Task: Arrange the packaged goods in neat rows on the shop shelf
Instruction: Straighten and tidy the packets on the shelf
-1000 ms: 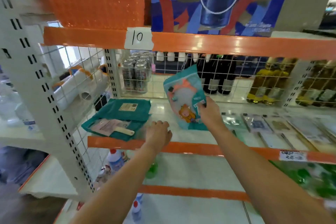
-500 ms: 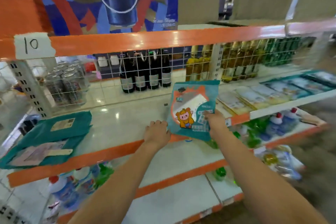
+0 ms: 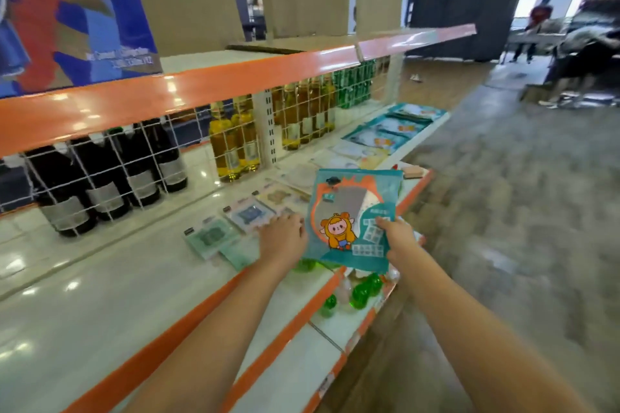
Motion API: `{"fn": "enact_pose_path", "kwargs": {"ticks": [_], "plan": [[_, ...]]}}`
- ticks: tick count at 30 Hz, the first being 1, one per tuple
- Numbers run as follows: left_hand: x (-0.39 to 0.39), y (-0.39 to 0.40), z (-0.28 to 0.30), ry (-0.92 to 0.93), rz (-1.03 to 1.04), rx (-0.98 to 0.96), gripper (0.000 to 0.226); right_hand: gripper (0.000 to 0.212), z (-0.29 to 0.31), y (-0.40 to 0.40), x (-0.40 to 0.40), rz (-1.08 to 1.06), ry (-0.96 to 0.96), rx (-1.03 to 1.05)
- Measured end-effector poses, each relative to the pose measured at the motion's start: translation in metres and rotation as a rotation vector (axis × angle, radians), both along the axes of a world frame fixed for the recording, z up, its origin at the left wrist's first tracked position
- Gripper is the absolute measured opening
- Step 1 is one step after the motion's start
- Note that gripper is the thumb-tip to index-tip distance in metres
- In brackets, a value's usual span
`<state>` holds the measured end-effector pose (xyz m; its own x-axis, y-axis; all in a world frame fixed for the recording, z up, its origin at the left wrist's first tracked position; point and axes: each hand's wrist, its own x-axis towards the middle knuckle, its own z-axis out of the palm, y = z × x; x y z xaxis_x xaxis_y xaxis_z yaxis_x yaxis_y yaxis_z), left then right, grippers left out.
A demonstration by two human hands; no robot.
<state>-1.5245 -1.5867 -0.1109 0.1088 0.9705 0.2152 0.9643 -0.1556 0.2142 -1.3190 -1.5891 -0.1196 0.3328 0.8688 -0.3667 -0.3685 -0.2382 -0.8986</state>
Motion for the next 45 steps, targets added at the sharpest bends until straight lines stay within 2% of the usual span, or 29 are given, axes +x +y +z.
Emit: {"fn": "enact_pose_path", "kwargs": {"ticks": [1,4,10,18,19,24,30,37,45], "plan": [[0.006,0.005,-0.002,0.004,-0.026,-0.009,0.027,0.003,0.000,-0.004,0.006,-0.023,0.000,-0.004],[0.025,0.018,-0.008,0.003,-0.102,-0.047,0.028,0.022,-0.006,-0.011,0.022,-0.094,0.006,-0.018],[0.061,0.033,-0.022,0.010,-0.272,-0.077,0.032,0.025,-0.015,-0.036,0.053,-0.243,0.008,-0.071],[0.119,0.035,-0.043,-0.060,-0.464,-0.119,0.032,0.006,-0.039,-0.078,0.099,-0.449,0.014,-0.148],[0.125,0.034,-0.044,-0.062,-0.474,-0.126,0.033,0.002,-0.040,-0.082,0.106,-0.468,0.023,-0.149],[0.158,0.040,-0.049,-0.053,-0.492,-0.140,0.039,0.012,-0.041,-0.085,0.145,-0.514,0.081,-0.116],[0.215,0.053,-0.039,-0.032,-0.495,-0.124,0.030,0.009,-0.032,-0.078,0.201,-0.504,0.109,-0.073],[0.302,0.068,-0.030,-0.062,-0.466,-0.141,0.031,0.011,-0.017,-0.073,0.281,-0.498,0.101,-0.031],[0.373,0.073,-0.050,-0.073,-0.488,-0.179,0.029,0.011,-0.037,-0.067,0.347,-0.484,0.112,-0.071]]}}
